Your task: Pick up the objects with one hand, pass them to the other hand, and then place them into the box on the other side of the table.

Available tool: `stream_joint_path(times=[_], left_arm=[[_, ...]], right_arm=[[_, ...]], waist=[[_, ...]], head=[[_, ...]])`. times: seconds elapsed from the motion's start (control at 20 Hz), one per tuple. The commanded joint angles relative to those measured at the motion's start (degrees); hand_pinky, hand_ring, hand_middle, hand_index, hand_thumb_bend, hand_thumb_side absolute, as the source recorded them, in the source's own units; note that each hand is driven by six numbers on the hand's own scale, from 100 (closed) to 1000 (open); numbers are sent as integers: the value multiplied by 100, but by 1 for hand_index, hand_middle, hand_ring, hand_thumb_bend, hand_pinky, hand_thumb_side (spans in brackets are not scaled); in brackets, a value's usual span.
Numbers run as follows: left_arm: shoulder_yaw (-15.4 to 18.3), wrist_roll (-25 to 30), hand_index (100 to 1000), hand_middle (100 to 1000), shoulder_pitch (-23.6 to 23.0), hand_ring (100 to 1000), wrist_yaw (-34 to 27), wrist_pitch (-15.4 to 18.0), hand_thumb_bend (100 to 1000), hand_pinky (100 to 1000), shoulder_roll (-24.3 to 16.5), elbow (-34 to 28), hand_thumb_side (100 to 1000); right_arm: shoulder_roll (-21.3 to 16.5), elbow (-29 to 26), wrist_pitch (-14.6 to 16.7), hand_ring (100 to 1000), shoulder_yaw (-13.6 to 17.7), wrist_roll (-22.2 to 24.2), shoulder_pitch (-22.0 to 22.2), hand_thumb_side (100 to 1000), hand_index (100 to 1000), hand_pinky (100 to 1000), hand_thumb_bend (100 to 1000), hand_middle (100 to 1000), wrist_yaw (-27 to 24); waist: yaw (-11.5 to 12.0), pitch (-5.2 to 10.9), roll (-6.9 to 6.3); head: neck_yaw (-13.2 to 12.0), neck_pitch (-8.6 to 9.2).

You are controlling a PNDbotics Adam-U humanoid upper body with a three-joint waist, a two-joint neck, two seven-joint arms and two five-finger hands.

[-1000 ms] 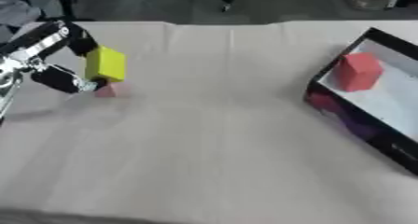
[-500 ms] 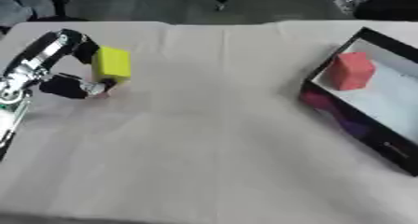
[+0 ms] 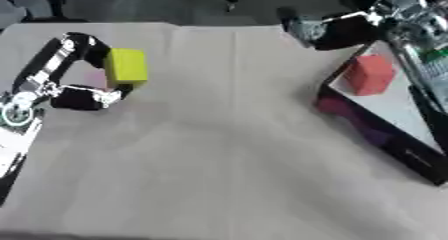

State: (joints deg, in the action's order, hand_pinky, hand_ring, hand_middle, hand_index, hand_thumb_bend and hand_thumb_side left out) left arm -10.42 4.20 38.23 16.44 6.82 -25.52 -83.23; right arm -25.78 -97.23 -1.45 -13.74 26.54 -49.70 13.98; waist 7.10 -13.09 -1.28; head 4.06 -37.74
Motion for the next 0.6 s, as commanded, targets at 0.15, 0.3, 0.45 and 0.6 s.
stream_joint_path(times=[0.15, 0.3, 0.45, 0.6], left_arm=[[35, -229, 576, 496, -25, 512, 100, 104, 196, 581, 14, -298, 100], [-6, -265, 577, 497, -56, 489, 85, 115, 187, 571, 72, -341, 100], [-55, -270, 578, 498, -63, 477, 83, 145, 182, 567, 158, -377, 100], [-88, -339, 578, 499, -68, 472, 182, 207, 186, 562, 253, -466, 100]], right_arm=[[102, 41, 203, 1000, -148, 294, -187, 100, 994, 944, 100, 956, 212], [205, 48, 288, 1000, -243, 466, -229, 100, 993, 945, 100, 956, 241], [303, 47, 335, 1000, -310, 566, -273, 100, 993, 945, 100, 958, 263], [391, 51, 374, 1000, -374, 627, -301, 100, 998, 948, 100, 962, 300]], waist=[[19, 163, 64], [26, 147, 67], [39, 127, 71], [64, 109, 76]], head=[[48, -28], [69, -28], [94, -23], [110, -15]])
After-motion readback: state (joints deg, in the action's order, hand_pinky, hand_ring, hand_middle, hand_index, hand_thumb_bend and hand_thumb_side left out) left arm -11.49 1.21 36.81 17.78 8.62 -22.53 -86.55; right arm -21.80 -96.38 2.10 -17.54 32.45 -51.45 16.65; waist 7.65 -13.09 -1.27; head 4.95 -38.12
